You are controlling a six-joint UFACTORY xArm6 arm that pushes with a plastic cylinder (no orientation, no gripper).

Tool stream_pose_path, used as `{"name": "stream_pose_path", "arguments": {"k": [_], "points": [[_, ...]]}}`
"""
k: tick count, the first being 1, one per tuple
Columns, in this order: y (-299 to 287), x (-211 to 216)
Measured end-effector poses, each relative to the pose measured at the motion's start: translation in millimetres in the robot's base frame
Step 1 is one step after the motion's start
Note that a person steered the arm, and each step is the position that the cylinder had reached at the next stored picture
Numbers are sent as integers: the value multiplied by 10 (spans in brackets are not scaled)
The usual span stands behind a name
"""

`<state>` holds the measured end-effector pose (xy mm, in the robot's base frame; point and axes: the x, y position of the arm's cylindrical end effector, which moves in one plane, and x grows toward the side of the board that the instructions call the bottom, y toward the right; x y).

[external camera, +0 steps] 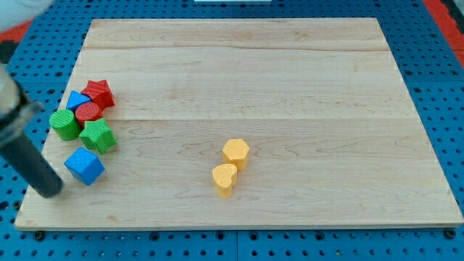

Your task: Push the green star along with green circle into the yellow hexagon

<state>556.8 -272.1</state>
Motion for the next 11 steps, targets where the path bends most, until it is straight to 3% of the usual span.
{"name": "stream_pose_path", "arguments": {"k": [1, 3, 4, 5, 8, 10, 11], "points": [[-324, -387], [-325, -984], [-263, -1083], [351, -703], [962, -666], [1907, -543], [1958, -242]]}}
